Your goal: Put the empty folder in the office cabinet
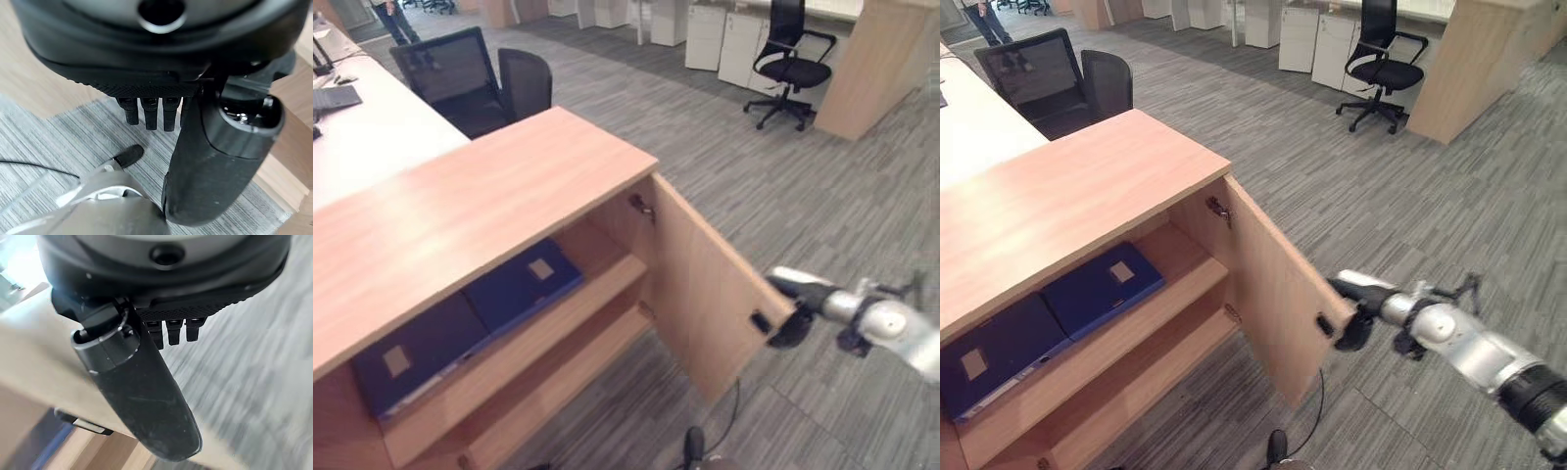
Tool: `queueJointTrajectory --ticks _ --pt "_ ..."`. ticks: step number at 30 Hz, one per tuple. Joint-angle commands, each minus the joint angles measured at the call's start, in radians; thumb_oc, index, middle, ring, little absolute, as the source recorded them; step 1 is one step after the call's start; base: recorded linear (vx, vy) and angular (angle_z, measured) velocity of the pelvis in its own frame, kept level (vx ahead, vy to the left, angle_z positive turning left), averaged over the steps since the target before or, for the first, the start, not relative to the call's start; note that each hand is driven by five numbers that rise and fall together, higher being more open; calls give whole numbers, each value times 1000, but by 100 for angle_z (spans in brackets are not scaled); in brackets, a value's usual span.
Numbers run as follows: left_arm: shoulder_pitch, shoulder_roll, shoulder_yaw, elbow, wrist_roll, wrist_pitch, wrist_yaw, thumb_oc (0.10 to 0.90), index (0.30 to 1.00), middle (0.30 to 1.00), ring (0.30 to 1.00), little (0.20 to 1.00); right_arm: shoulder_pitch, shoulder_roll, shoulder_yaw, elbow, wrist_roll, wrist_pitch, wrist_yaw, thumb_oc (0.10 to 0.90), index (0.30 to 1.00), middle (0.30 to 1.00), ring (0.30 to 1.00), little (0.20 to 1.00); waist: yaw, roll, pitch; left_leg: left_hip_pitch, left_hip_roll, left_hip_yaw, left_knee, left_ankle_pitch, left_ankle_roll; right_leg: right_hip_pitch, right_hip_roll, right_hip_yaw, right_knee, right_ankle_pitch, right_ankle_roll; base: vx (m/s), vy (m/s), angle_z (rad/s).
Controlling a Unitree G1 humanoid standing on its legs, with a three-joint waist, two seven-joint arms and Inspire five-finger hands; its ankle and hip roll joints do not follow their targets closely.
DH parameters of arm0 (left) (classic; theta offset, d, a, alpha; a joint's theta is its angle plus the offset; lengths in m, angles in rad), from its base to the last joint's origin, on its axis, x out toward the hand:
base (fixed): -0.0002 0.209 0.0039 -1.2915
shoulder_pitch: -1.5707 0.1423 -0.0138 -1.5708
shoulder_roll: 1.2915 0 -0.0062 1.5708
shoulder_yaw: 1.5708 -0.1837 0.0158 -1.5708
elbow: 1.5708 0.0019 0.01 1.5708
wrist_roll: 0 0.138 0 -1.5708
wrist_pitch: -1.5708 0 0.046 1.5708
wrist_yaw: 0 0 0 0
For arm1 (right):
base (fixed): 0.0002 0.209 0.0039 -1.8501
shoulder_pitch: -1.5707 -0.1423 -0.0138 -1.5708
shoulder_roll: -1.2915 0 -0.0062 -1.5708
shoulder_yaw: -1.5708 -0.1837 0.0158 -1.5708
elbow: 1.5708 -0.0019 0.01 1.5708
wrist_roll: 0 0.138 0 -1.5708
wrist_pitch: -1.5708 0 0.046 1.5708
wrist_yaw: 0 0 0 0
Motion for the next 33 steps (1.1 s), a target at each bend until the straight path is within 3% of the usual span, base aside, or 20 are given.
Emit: queueJointTrajectory --ticks 1,9,12,15,16,17,20,21,25,26,27,29,33 --pt "-30 80 -57 24 26 -3 3 800 900 900 900 900 -243 210 -9 -106 189 -146 2 800 900 900 900 900 72 -84 -53 2 -13 -13 45 170 -54 103 -24 3 30 -192 6 -14 -6 4" --pt "-52 50 -78 21 -5 -3 44 800 900 900 900 900 -260 608 70 -12 259 -113 -22 800 900 900 900 900 101 -83 -52 -9 -6 -35 44 181 -49 101 -25 -10 51 -197 -1 -5 -5 6" --pt "-56 40 -87 6 -41 -9 72 800 900 900 900 900 -278 710 96 58 263 -108 -37 800 900 900 900 900 125 -89 -38 -24 -2 -59 46 204 -53 99 -24 -28 56 -199 -3 -20 -14 24" --pt "-50 38 -85 -7 -75 -17 76 800 900 900 900 900 -286 722 108 71 257 -102 -44 800 900 900 900 900 147 -108 -27 -59 -13 -90 75 192 -44 91 -35 -47 64 -201 -7 -58 -37 43" --pt "-42 31 -76 -22 -112 -25 76 800 900 900 900 900 -280 700 110 66 243 -93 -49 800 900 900 900 900 169 -135 -12 -99 -55 -95 166 97 -8 83 -67 -78 82 -203 -10 -142 -92 62" --pt "-41 29 -67 -28 -129 -34 77 800 900 900 900 900 -272 686 105 72 233 -93 -52 800 900 900 900 900 178 -145 -2 -118 -84 -88 217 46 11 77 -84 -102 93 -204 -12 -129 -118 66" --pt "-32 20 -48 -37 -146 -46 68 800 900 900 900 900 -217 641 83 125 164 -87 -61 800 900 900 900 900 194 -152 12 -134 -161 -76 339 -107 49 69 -107 -157 130 -221 -21 -121 -48 121" --pt "-34 16 -34 -29 -146 -44 64 800 900 900 900 900 -139 618 47 187 109 -75 -70 800 900 900 900 900 191 -146 12 -116 -204 -46 349 -167 73 63 -119 -214 141 -217 -22 -125 2 82" --pt "-31 10 -30 -21 -130 -39 59 800 900 900 900 900 -32 621 -20 295 33 -62 -99 800 900 900 900 900 183 -133 4 -87 -225 -19 327 -200 88 65 -137 -285 147 -209 -12 -69 58 81" --pt "-27 -1 -34 -11 -121 -41 54 800 900 900 900 900 14 653 -73 432 -79 -55 -141 800 900 900 900 900 184 -116 -5 -59 -238 -25 288 -200 84 61 -153 -316 154 -202 -4 -11 102 76" --pt "-27 0 -36 -10 -121 -42 54 800 900 900 900 900 15 658 -74 439 -84 -60 -143 800 900 900 900 900 183 -116 -6 -57 -239 -28 284 -198 85 63 -154 -318 154 -201 -2 -21 165 102" --pt "-40 -7 -55 6 -108 -37 61 800 900 900 900 900 36 730 -144 644 -303 -41 -243 800 900 900 900 900 200 -107 2 -82 -222 -54 221 -159 72 79 -232 -394 169 -155 26 -56 210 148" --pt "-31 -10 -81 4 -86 -38 62 800 900 900 900 900 112 842 -234 889 -363 -6 -301 800 900 900 900 900 241 -94 -19 -63 -224 -133 91 -116 68 104 -269 -460 169 -123 48 -81 104 86"
